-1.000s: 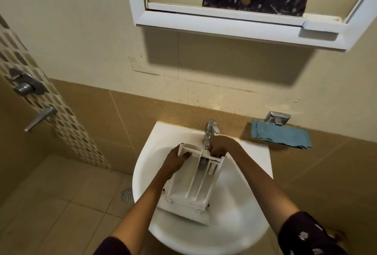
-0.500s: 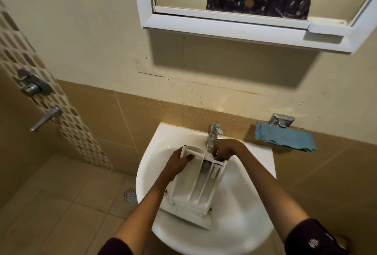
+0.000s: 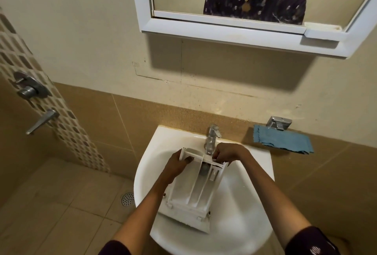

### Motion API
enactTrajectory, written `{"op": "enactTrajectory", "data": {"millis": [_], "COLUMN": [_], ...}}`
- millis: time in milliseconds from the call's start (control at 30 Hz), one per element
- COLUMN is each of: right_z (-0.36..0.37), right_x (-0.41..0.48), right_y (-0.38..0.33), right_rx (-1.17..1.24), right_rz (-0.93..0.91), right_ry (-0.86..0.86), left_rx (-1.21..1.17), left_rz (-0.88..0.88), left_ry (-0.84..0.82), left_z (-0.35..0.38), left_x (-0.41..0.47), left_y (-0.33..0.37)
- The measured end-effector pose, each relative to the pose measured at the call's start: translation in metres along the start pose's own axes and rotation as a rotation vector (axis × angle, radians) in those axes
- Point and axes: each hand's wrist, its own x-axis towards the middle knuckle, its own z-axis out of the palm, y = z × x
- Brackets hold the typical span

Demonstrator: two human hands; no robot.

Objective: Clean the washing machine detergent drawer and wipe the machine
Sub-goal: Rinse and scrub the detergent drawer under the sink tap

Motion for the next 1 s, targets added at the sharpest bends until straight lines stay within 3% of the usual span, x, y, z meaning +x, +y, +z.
{"op": "enactTrajectory", "data": {"millis": [100, 267, 467, 600, 800, 867, 933, 1000], "right_z": [0.002, -0.008, -0.001, -0.008, -0.003, 0.0, 0.008, 0.021], "right_x": [0.002, -0.003, -0.003, -0.012, -0.008, -0.012, -0.013, -0.012], "right_y": [-0.004, 0.0, -0.009, -0.002, 0.019, 0.015, 0.002, -0.009], "right_rx": [-0.081, 0.137, -0.007, 0.26, 0.753, 0.564, 0.193, -0.108], "right_rz": [-0.045, 0.0, -0.014, 0.014, 0.031, 0.019, 0.043, 0.015], "right_ry": [0.049, -0.109, 0.04, -0.128, -0.141, -0.151, -0.094, 0.079], "left_rx": [-0.008, -0.004, -0.022, -0.012, -0.018, 0.008, 0.05, 0.095], "left_rz": [0.001, 0.001, -0.003, -0.01, 0.007, -0.015, -0.055, -0.089], "left_ry": [0.0, 0.002, 0.004, -0.002, 0.046, 0.053, 0.073, 0.086], "left_z": [0.0, 0.001, 0.001, 0.0, 0.003, 0.007, 0.01, 0.01], "left_x": [0.002, 0.003, 0.002, 0.0, -0.007, -0.01, -0.011, -0.009], "left_y": [0.0, 0.0, 0.002, 0.004, 0.002, -0.006, -0.015, -0.017]}}
